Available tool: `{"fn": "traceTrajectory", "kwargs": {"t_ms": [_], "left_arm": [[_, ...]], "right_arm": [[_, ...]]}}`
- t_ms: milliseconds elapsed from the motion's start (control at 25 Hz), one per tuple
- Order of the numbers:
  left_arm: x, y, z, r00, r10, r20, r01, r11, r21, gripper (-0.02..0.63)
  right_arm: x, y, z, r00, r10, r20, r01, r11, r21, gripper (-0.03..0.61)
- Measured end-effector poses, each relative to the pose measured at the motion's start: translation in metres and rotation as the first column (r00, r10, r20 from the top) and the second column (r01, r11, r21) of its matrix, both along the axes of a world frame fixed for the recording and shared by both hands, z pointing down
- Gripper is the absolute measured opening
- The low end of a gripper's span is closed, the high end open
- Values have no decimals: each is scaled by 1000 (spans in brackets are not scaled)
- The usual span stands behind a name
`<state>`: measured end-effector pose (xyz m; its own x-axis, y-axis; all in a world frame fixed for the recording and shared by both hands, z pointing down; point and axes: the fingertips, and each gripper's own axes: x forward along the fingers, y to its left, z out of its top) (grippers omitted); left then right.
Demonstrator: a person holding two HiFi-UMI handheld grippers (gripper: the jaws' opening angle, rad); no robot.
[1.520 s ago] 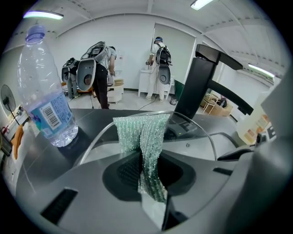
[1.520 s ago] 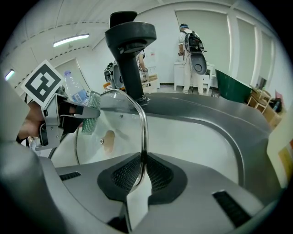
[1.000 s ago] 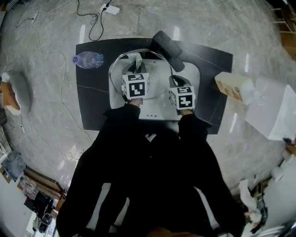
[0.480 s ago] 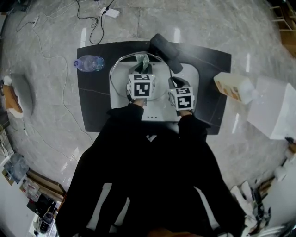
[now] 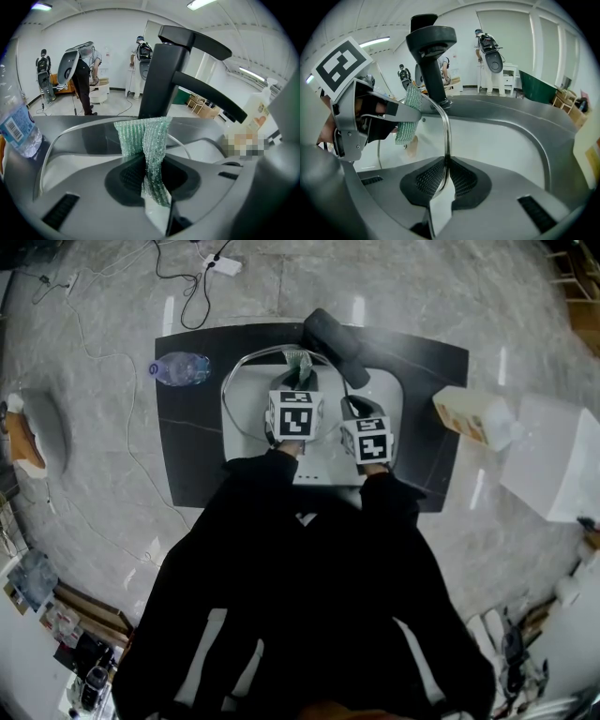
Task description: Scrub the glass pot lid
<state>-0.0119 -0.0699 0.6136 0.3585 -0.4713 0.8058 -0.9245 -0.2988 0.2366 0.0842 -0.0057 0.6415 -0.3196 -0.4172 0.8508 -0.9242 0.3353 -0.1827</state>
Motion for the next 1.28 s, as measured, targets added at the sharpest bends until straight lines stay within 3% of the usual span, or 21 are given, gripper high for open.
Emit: {"fn": "traceTrajectory", "kwargs": {"t_ms": [640, 920, 1280], "left_arm": [[42, 18, 5, 994, 49, -97, -56, 996, -73, 75], [56, 22, 1, 981, 1, -193, -24, 993, -114, 75], [51, 31, -5, 981, 2, -193, -22, 995, -100, 75]], "right_arm": [[-1, 1, 1, 1000, 1, 17, -1, 1000, -10, 37], [-3, 1, 1, 999, -1, 35, 1, 1000, -9, 35], [0, 2, 2, 1000, -7, 28, 7, 1000, -17, 35]]}}
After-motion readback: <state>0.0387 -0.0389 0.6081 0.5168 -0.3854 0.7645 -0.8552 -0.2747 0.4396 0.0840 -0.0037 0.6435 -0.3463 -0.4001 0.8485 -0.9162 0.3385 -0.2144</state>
